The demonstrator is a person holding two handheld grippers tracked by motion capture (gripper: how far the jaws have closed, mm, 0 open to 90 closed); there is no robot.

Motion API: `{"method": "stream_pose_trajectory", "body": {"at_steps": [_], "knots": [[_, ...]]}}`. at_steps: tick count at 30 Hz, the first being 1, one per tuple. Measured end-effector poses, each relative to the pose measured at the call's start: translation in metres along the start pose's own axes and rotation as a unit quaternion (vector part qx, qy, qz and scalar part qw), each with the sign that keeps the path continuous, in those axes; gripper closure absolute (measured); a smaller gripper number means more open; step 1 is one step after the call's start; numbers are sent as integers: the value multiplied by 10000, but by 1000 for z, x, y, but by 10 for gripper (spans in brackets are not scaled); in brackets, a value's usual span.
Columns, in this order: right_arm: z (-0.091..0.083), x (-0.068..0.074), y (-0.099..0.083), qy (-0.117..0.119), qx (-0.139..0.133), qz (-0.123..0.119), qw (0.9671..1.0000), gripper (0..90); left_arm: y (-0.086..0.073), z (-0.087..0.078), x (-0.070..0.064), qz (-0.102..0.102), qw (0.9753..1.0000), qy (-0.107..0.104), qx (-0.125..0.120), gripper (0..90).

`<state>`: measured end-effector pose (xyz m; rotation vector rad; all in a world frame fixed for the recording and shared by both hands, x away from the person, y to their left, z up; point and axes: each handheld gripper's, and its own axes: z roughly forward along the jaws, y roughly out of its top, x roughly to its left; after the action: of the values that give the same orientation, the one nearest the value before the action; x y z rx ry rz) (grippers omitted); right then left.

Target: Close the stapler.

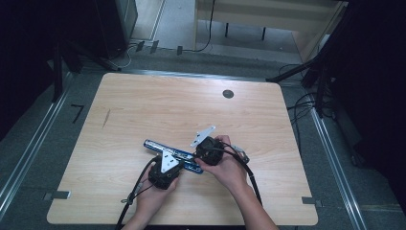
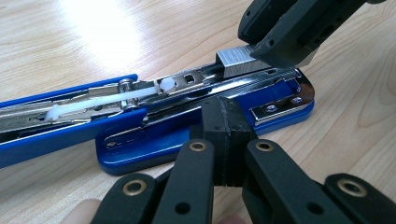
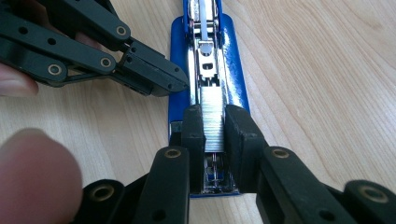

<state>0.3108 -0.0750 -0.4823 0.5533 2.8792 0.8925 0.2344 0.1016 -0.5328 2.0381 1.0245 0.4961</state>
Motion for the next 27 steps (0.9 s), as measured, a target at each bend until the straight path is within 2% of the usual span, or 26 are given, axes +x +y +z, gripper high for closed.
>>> {"method": "stream_pose_trajectory", "body": {"at_steps": [11, 17, 27], "knots": [[-1, -1, 0, -29, 79, -33, 10000, 790, 0, 0, 0, 5, 10000, 4, 4, 900], [0, 1, 1, 31, 130, -49, 9999, 790, 0, 0, 0, 9, 10000, 6, 6, 900], [-2, -1, 1, 32, 128, 40, 9999, 773, 0, 0, 0, 16, 10000, 5, 12, 900]]}}
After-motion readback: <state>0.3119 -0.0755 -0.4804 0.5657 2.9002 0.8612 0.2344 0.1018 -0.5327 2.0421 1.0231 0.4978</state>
